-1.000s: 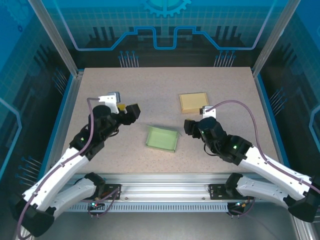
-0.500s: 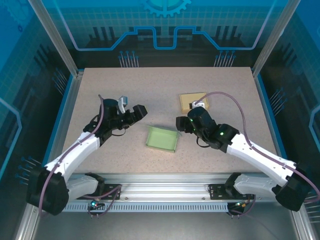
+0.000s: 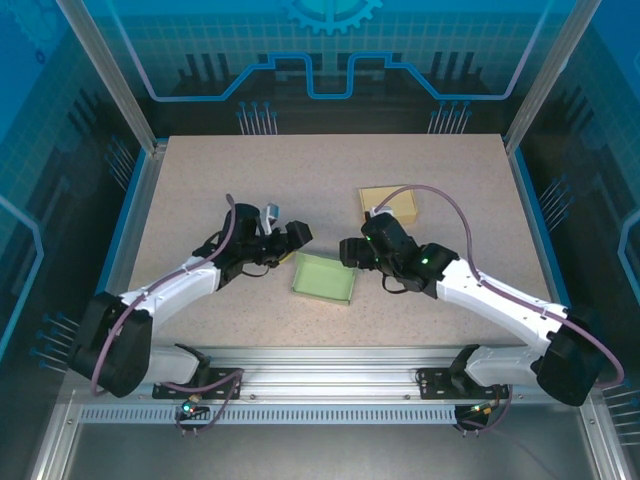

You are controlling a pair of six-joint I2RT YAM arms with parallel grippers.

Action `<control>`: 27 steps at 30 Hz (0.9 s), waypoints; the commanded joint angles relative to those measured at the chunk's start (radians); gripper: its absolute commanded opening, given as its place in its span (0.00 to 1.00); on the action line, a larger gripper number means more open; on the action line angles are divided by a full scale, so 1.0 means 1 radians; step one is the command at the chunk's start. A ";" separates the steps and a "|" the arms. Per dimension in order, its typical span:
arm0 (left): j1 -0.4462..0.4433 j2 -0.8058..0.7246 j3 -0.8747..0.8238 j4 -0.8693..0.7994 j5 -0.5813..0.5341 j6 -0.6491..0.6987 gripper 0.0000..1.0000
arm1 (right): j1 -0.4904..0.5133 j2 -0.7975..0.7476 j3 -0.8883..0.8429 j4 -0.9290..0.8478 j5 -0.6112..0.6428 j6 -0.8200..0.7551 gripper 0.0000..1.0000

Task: Fold the paper box

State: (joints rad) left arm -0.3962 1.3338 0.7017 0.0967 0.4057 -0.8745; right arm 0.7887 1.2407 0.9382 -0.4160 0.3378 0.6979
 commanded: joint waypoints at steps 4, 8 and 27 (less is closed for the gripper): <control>-0.018 0.004 -0.036 0.020 0.020 -0.025 0.87 | -0.005 0.032 -0.046 0.038 -0.036 0.034 0.81; -0.031 0.002 -0.056 0.019 0.020 -0.035 0.85 | 0.002 0.036 -0.053 0.057 -0.045 0.042 0.80; -0.067 0.030 -0.118 0.089 -0.021 -0.085 0.75 | 0.019 0.066 -0.145 0.104 -0.044 0.078 0.77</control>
State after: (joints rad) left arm -0.4576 1.3514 0.5995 0.1627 0.3965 -0.9447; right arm 0.7986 1.2968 0.8097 -0.3313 0.2977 0.7601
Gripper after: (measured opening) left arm 0.755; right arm 0.774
